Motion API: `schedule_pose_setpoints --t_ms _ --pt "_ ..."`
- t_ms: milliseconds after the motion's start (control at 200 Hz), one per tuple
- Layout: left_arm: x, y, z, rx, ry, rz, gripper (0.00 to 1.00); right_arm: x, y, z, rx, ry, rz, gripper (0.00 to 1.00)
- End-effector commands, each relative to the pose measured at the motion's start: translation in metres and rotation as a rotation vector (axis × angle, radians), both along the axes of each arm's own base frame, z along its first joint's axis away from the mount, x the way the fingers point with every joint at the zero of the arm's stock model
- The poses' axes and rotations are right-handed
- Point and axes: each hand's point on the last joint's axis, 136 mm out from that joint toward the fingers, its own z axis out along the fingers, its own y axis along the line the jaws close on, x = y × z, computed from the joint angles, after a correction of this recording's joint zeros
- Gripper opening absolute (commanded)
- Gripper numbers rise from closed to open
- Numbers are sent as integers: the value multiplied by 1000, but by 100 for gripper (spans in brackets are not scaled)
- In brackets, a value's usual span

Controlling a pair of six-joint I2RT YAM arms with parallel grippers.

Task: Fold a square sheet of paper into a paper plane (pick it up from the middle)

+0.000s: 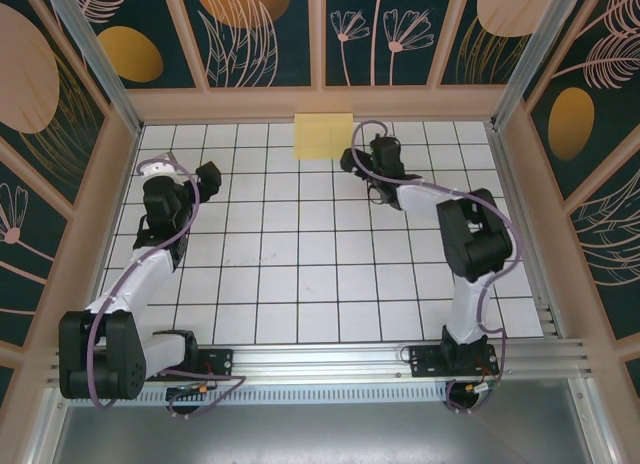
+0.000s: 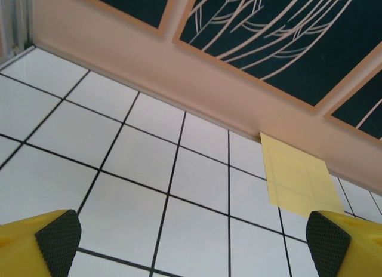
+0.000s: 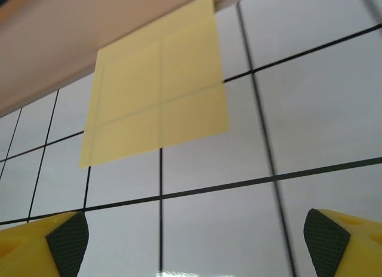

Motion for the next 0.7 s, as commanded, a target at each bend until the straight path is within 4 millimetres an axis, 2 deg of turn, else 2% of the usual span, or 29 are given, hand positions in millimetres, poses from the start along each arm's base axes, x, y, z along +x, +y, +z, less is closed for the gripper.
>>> schedule_pose_setpoints --t_ms 0,120,245,480,696 --pt "1 -7 -9 -32 43 -40 98 5 36 -11 61 81 72 93" --pt "2 -10 -15 -39 56 -55 99 21 51 -25 59 102 94 87" --pt "5 -14 -19 -60 67 -70 99 42 53 -36 34 98 70 80" --pt "13 -23 -29 -97 108 -109 99 83 60 -56 -5 103 61 57" --pt "17 -27 -35 -119 132 -128 98 104 50 -67 -44 94 44 54"
